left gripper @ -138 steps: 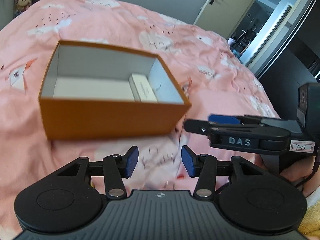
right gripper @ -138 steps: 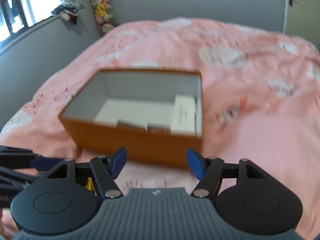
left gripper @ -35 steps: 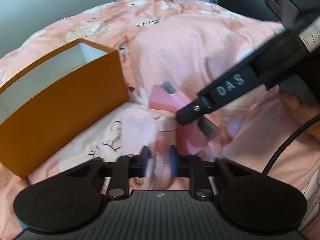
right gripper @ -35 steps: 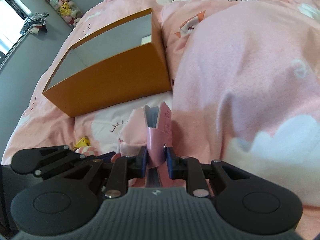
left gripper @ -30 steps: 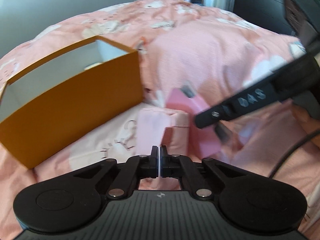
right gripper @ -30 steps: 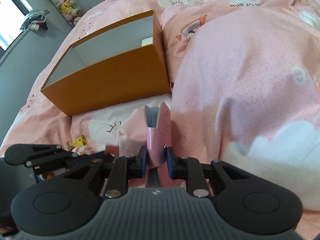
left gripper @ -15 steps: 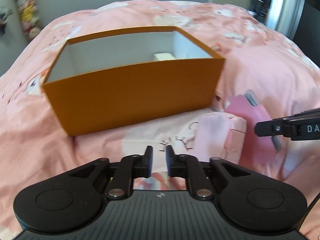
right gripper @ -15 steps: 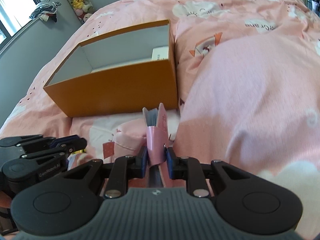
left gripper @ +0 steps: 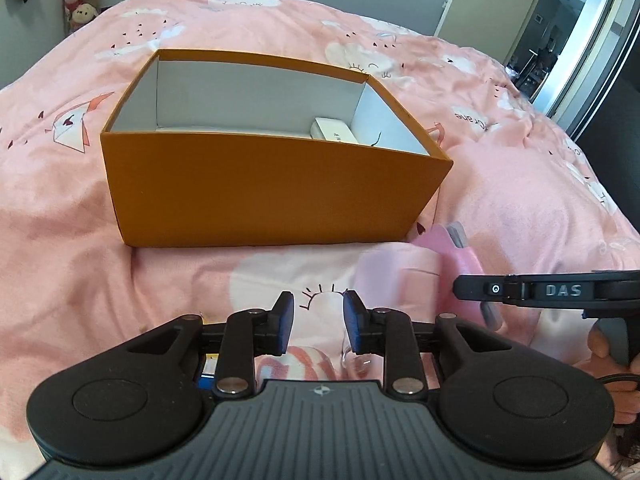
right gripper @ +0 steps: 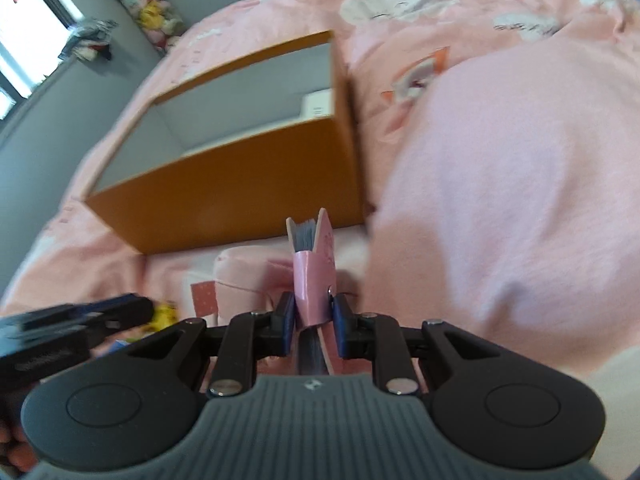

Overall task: Organize objects
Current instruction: 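Grasp the pink fabric pouch with the left tool while the right tool holds the pink case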

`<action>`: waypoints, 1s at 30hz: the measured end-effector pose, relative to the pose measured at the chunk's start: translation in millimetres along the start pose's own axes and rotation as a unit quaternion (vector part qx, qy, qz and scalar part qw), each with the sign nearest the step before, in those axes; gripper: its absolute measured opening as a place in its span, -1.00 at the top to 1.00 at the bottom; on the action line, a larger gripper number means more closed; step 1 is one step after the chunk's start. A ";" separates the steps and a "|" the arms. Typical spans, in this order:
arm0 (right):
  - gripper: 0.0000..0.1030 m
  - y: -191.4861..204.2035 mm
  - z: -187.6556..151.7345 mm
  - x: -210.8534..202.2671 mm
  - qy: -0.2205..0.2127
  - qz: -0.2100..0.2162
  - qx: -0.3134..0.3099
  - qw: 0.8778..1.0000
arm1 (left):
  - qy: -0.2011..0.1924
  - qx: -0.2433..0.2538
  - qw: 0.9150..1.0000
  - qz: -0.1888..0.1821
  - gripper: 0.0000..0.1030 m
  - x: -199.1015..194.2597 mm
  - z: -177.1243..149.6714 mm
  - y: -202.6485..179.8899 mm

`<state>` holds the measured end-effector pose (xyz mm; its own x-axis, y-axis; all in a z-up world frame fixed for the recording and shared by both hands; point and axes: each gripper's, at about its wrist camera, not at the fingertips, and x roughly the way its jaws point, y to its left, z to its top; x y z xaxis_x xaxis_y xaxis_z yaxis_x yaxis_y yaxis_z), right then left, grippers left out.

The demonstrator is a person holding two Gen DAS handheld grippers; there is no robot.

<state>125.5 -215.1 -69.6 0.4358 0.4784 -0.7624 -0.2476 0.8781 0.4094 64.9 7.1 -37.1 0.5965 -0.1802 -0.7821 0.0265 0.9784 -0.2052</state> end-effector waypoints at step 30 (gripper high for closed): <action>0.55 -5.2 6.5 17.9 0.008 -0.070 -0.041 0.997 | 0.074 0.001 0.994 0.075 -0.02 53.4 14.7 -35.0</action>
<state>140.2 -211.0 -82.0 0.4580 0.3512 -0.8166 -0.2560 0.9318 0.2572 107.6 -35.3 -63.1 0.4690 -0.0453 -0.8820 -0.0525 0.9955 -0.0790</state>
